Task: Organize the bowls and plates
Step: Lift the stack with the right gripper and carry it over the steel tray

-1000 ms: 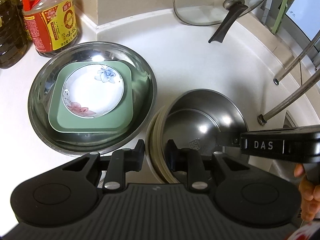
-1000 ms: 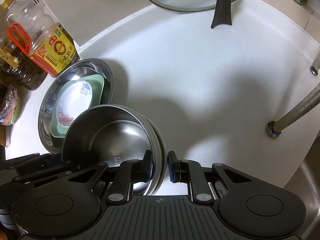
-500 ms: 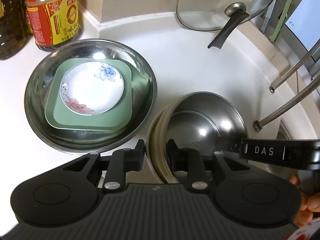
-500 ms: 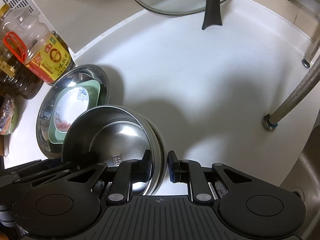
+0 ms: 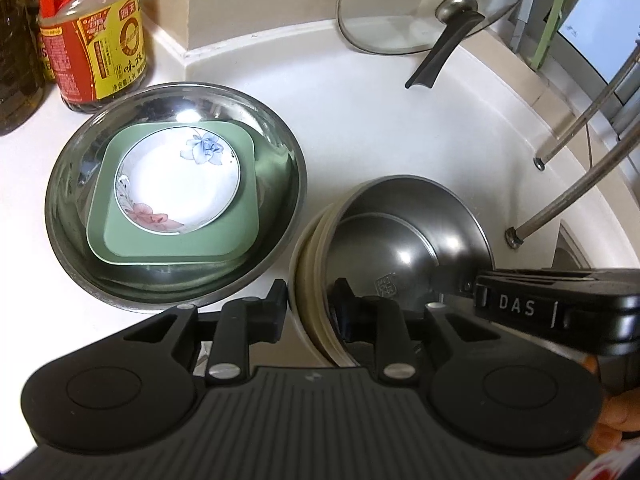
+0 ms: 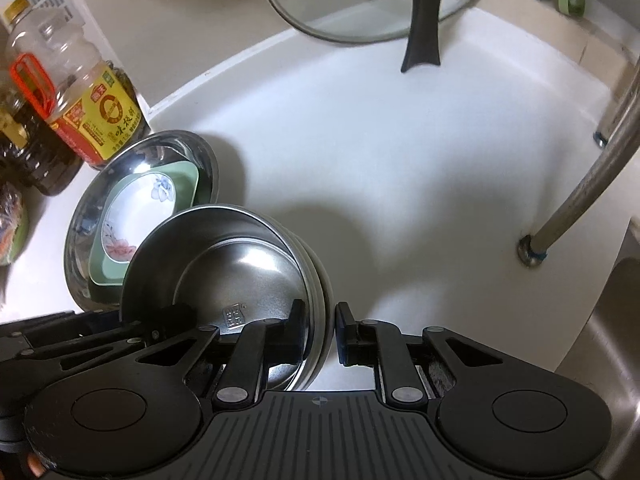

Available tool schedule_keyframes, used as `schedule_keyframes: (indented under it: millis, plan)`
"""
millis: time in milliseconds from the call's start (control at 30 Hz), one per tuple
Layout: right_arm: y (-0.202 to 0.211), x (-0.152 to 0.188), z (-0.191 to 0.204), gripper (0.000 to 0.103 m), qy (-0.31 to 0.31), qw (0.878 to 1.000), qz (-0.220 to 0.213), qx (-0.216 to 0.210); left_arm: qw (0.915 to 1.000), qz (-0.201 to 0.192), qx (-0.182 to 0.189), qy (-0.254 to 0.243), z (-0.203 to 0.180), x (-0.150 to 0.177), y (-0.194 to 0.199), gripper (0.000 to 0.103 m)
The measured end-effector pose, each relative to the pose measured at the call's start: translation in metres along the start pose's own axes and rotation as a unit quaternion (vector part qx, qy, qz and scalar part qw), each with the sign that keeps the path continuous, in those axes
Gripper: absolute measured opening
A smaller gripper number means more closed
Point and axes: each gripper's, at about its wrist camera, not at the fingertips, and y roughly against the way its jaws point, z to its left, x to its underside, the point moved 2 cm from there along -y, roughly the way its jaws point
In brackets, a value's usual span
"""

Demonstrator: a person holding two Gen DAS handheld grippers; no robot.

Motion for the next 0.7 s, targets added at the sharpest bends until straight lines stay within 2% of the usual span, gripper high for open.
schedule_keyframes:
  millis: [700]
  plan:
    - [0.0023,0.005,0.0025,0.013,0.017,1.0,-0.025,-0.004,0.9999,0.002,-0.001,-0.01,0.0021,0.0034,0.0014,0.023]
